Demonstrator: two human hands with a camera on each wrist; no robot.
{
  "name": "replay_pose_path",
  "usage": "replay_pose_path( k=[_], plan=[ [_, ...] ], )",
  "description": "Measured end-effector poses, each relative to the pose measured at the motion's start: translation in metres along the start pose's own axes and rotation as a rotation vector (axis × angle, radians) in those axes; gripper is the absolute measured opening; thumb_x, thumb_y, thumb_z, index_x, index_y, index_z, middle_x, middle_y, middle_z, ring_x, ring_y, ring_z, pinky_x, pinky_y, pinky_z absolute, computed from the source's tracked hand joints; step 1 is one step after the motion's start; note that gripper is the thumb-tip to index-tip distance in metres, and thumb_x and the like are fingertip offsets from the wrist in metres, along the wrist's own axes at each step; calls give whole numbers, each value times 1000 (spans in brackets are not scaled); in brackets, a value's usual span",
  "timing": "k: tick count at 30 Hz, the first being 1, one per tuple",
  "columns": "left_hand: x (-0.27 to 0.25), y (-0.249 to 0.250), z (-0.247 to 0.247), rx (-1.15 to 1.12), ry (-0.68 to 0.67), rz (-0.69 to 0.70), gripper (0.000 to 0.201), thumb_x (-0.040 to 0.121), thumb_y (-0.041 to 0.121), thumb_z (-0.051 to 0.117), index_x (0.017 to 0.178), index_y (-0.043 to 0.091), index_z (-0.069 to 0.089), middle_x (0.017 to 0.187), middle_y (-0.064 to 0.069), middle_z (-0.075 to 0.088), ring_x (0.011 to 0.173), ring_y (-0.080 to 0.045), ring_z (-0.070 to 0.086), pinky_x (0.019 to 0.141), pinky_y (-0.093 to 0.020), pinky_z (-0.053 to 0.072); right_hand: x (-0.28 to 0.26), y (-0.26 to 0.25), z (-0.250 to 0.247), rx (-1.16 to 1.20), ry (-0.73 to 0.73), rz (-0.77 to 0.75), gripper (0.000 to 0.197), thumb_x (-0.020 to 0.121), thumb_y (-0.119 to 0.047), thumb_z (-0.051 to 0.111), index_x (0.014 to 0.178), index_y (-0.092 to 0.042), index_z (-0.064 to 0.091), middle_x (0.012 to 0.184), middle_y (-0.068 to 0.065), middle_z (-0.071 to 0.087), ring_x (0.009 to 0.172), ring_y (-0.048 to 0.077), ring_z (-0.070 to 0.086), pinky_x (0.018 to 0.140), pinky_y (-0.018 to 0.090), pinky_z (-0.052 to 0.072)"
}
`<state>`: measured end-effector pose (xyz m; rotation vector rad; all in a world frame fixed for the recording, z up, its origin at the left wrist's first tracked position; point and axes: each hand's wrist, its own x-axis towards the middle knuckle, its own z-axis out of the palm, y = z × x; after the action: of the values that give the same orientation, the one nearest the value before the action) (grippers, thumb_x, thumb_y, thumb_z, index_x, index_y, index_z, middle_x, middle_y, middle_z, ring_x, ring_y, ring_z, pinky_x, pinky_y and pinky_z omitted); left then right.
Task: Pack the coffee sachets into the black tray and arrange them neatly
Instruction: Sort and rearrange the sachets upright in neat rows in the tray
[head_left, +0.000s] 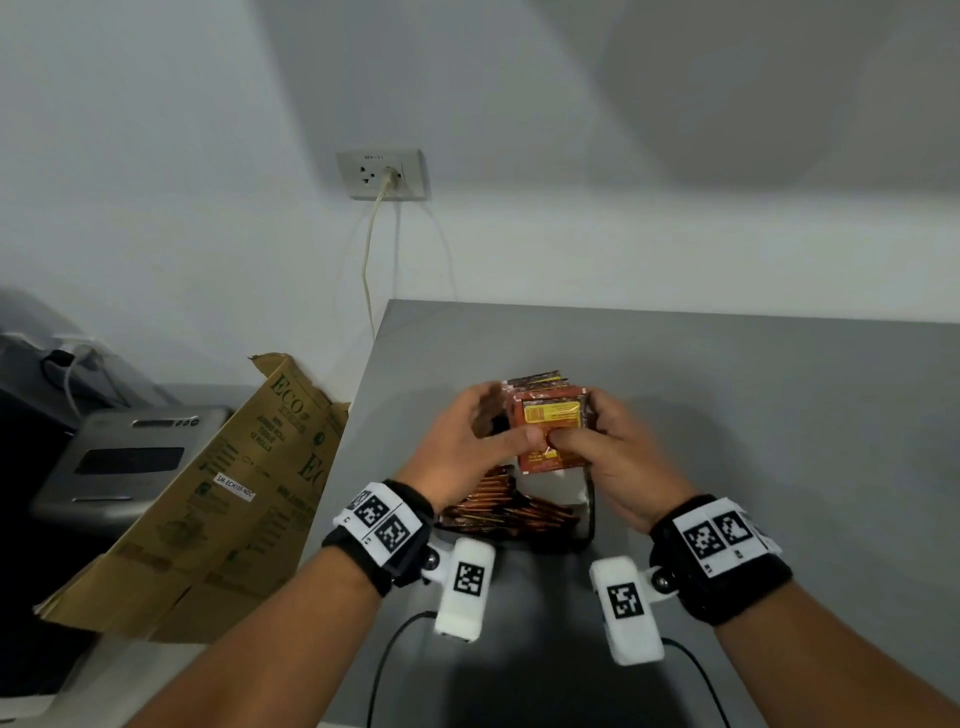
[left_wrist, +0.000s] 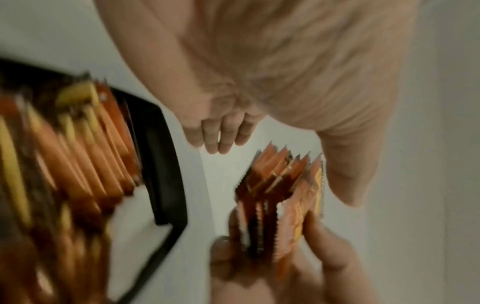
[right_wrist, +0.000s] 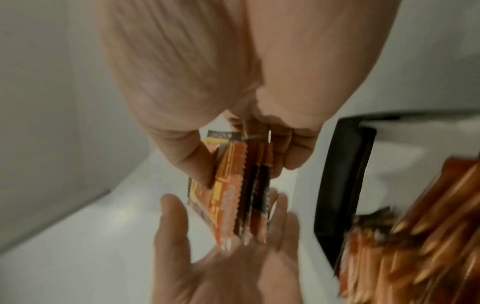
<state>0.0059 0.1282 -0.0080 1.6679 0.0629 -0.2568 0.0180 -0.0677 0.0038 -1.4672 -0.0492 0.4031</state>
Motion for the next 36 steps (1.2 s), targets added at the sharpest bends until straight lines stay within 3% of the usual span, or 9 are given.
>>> replay_pose_path(
  k=[4,8,11,13,17,21,25,32,36],
  plan=[
    [-5,6,24,-660,-77,-149,68,68,17,78,128,-6,58,111,-23,68,96,-33,68,81,-41,58,-9,-2,16,193,-168,95,40,89,-1,63,128,-9,61,119,15,70,108,28,67,97,45,53],
    [-6,-1,33,-848,3,-181,56,71,10,66,125,-4,61,107,-24,65,91,-33,67,75,-39,58,-5,-2,15,-443,-99,-33,26,89,-33,69,115,-29,68,117,1,66,111,18,65,99,40,52],
    [-4,-5,34,-884,89,-225,50,71,11,64,120,1,67,110,-26,64,90,-34,66,77,-41,58,-9,-10,13,-730,9,-151,70,79,-50,75,142,-34,48,139,-9,38,133,8,36,114,32,32],
    [-4,-4,34,-854,103,-238,51,68,10,67,119,5,68,109,-25,66,90,-34,67,81,-42,56,-13,-24,13,-819,-91,-248,104,69,-49,84,154,-33,27,155,-12,23,142,4,19,117,28,19],
    [-5,4,39,-818,37,-209,37,68,1,60,105,7,62,84,-16,68,74,-27,68,67,-36,57,-8,-37,24,-1238,-325,-298,117,66,-46,87,157,-24,17,160,-8,25,146,10,22,121,30,18],
    [-9,10,39,-881,-11,-182,27,68,-3,57,91,7,66,81,-12,68,76,-25,69,68,-34,56,-2,-38,24,-1168,-319,-314,92,70,-37,85,147,-24,36,143,-7,46,132,12,42,113,31,34],
    [-13,12,40,-895,-46,-161,24,68,-2,54,73,7,75,74,-11,69,69,-23,69,66,-32,55,-4,-41,23,-1182,-345,-303,100,69,-43,85,151,-26,30,147,-6,43,134,13,39,115,33,31],
    [-14,8,43,-868,-11,-191,24,66,1,58,88,6,67,80,-13,67,73,-24,68,69,-34,53,-4,-34,21,-1248,-318,-339,98,69,-48,82,150,-28,30,144,-8,47,132,14,42,115,39,32],
    [-11,5,41,-840,30,-172,58,56,1,68,114,3,61,97,-21,65,84,-31,68,72,-39,55,-5,-35,16,-1056,-334,-246,112,64,-55,86,155,-31,25,145,-14,37,131,5,35,111,28,30]
  ],
)
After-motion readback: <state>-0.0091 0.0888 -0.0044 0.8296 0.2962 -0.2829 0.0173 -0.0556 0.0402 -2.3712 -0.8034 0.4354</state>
